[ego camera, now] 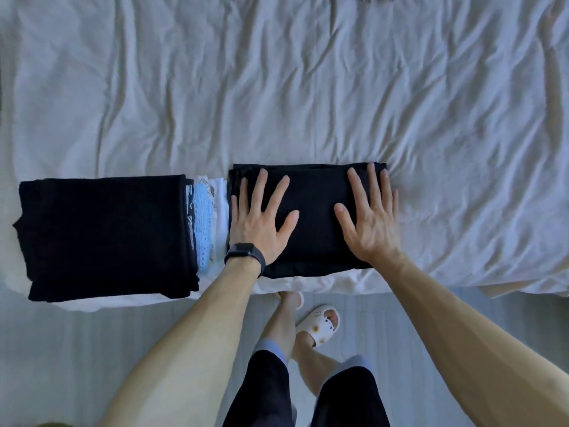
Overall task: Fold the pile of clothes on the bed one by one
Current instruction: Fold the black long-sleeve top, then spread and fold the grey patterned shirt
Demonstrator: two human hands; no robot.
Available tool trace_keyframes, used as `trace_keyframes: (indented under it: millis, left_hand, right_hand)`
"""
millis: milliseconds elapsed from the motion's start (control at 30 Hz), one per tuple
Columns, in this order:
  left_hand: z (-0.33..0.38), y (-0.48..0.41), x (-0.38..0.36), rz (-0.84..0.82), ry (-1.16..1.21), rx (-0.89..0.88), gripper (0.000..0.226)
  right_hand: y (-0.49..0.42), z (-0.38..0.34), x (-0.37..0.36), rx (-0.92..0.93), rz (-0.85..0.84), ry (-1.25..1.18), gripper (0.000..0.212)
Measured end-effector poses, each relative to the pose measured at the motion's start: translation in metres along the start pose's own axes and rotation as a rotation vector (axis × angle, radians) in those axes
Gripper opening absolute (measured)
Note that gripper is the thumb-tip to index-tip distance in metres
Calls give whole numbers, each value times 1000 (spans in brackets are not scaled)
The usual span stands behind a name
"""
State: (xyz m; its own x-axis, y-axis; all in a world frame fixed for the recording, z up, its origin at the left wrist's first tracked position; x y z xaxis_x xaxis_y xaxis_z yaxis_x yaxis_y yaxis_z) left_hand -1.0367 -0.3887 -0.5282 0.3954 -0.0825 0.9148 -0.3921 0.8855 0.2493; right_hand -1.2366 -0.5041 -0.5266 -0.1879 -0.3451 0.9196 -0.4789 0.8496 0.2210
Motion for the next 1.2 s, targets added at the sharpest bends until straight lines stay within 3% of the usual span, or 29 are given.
trace_keyframes:
  millis: [67,233,367,467,700,967,1200]
  left_hand:
    - [2,-1,9,-63,-15,18,67]
    - [29,-5,77,-404,-17,109,69]
    - [44,5,145,-528,-14,140,55]
    - [55,20,196,-587,-85,52,53]
    - [78,47,312,-345,-152,-116,47]
    - [110,117,457,149,-119,-321,48]
    - [75,227,557,394,-67,-355,46]
  right_hand:
    - [-3,-6,7,-35,-72,3,67]
    - [19,-37,60,-120,-200,3,69]
    - [49,-63,128,-128,-244,21,57]
    - [73,-81,183,-113,-273,16,49]
    - [123,-128,318,-68,-183,70,45]
    - [209,-176,442,78,257,94,46]
    - [286,-256,493,274,558,27,43]
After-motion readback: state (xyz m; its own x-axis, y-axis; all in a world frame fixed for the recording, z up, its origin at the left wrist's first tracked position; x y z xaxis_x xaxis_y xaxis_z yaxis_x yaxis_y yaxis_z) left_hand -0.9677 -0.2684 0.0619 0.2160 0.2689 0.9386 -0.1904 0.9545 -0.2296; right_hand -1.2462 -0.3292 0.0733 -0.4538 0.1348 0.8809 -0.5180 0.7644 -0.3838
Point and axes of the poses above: each hand's wrist, its own y-axis away from the middle knuckle, its own x-axis out of the back of the hand, z = x × y, the point moved 1 cm from there along -y, towards the middle knuckle, and after that the axes turned 4 degrees about y, right-handed, at the moved point
